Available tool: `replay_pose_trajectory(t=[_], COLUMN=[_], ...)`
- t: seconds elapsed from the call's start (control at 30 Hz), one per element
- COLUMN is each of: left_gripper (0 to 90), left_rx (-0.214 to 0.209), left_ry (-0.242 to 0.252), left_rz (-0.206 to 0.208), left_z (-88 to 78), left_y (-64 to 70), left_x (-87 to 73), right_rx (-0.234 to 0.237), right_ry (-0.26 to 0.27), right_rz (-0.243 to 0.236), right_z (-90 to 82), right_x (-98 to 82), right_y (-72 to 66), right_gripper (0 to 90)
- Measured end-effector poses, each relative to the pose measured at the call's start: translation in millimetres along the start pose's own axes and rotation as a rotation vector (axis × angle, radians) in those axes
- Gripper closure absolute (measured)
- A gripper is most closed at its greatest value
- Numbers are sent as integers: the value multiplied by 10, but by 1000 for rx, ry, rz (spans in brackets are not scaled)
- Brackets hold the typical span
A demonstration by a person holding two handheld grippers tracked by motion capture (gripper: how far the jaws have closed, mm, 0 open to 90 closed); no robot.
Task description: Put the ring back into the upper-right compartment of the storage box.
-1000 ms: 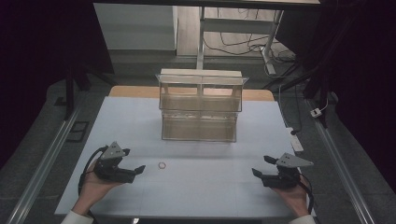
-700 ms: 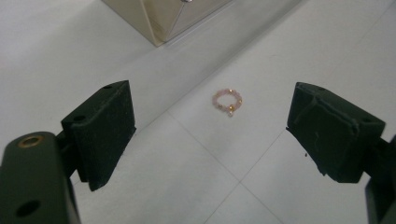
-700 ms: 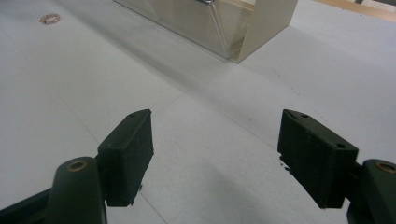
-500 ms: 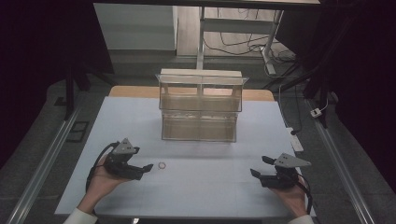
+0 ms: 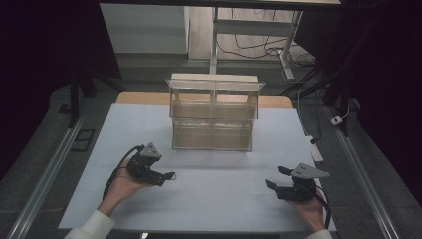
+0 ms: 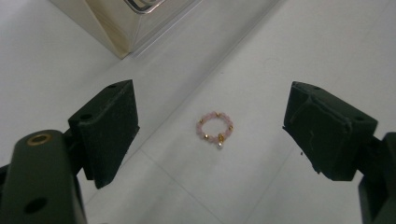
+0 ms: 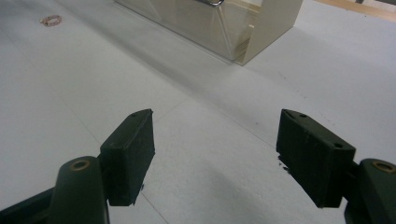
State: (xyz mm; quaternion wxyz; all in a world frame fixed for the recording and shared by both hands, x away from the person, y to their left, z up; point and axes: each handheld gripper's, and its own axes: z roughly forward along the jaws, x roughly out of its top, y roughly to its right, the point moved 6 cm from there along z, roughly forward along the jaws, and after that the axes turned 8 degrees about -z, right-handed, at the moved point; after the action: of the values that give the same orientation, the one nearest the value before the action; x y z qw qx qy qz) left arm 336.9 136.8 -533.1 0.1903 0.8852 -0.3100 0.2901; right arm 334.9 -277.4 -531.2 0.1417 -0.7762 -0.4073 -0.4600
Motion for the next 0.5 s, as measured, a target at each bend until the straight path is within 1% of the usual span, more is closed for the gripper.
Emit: replay_pose_trajectory(t=[0.13,0.23,0.33,0.5], left_gripper=[184,193,207,227], left_rx=[-12,-14,-6,5], left_ry=[-39,-56,-76,-84], left_rz=[-9,0,11,-1], left_z=[110,161,190,207], left_y=[-39,-39,-40,-74], left_x=[21,19,1,-7], right_rx=[3,4,4,9], right_ry=[1,-8,-14,-17], right_rz=[6,3,0,-2], right_z=[14,20,24,34], right_x=[-4,-11,-13,-17], right_y=[-2,-4,-12,-20], right_gripper=[275,275,276,276])
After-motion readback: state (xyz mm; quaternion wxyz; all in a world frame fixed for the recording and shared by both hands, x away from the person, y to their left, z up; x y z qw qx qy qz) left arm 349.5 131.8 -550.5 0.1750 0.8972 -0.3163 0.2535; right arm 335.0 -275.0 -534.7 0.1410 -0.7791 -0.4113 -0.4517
